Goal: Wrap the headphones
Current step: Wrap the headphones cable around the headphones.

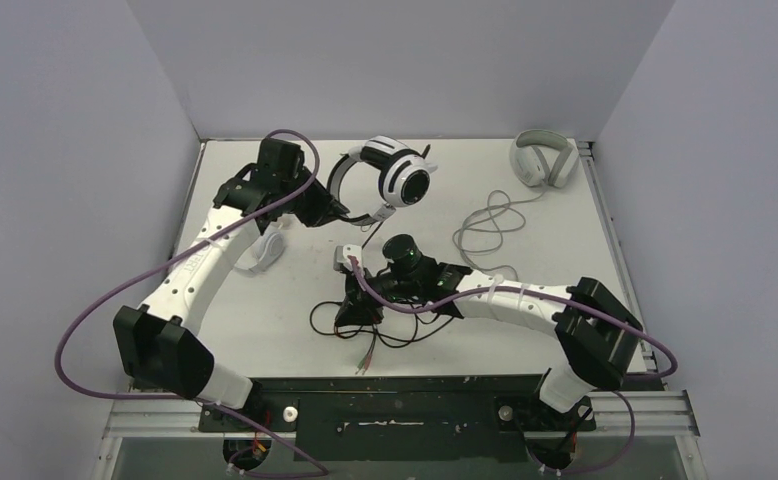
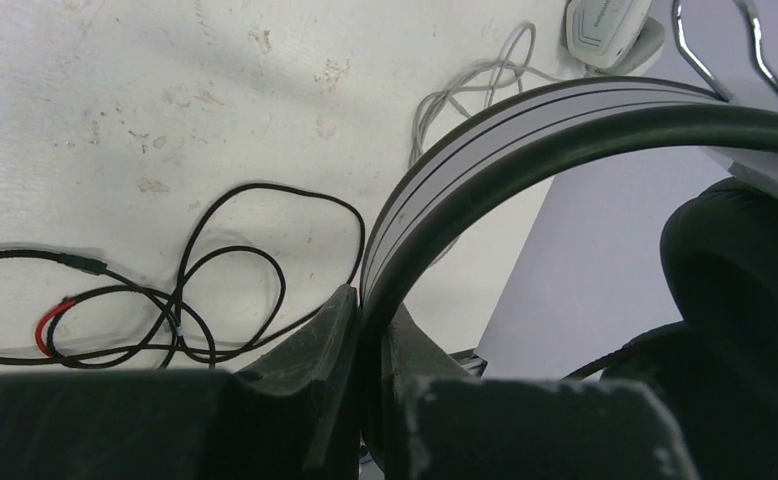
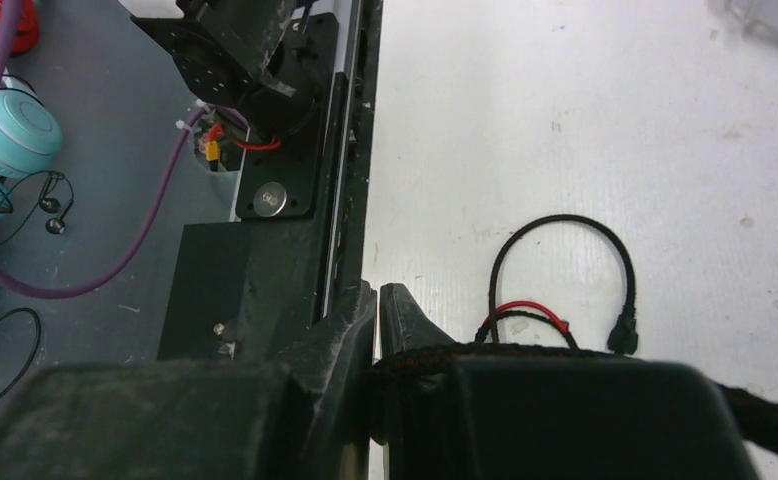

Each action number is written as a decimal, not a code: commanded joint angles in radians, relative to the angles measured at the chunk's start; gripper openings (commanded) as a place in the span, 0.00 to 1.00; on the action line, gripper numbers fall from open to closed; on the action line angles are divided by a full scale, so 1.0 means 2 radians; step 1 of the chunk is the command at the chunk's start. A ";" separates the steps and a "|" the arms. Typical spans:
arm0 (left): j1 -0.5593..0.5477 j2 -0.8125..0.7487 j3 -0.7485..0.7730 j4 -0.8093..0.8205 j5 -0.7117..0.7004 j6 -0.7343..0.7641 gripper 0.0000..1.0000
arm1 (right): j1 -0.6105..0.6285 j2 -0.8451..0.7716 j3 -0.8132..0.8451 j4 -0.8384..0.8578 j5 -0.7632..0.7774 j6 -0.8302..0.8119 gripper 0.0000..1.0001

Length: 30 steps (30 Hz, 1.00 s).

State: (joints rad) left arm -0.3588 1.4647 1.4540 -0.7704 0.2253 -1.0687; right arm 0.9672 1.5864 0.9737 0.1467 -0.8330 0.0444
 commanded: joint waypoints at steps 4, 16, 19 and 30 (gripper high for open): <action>-0.009 -0.034 0.004 0.036 -0.115 0.002 0.00 | 0.001 -0.037 0.046 -0.008 -0.017 0.001 0.00; -0.053 -0.069 -0.003 -0.027 -0.523 0.107 0.00 | -0.001 -0.109 0.060 -0.064 0.031 0.009 0.00; -0.077 -0.078 -0.022 0.006 -0.564 0.167 0.00 | -0.008 -0.122 0.071 -0.090 0.056 0.003 0.00; -0.140 -0.087 -0.066 0.088 -0.561 0.414 0.00 | -0.089 -0.120 0.158 -0.220 0.145 -0.018 0.02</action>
State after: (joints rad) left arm -0.6300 1.3350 1.3258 -0.7616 -0.8894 -0.4316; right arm 0.8219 1.3781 1.1934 -0.2070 -0.6380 0.0486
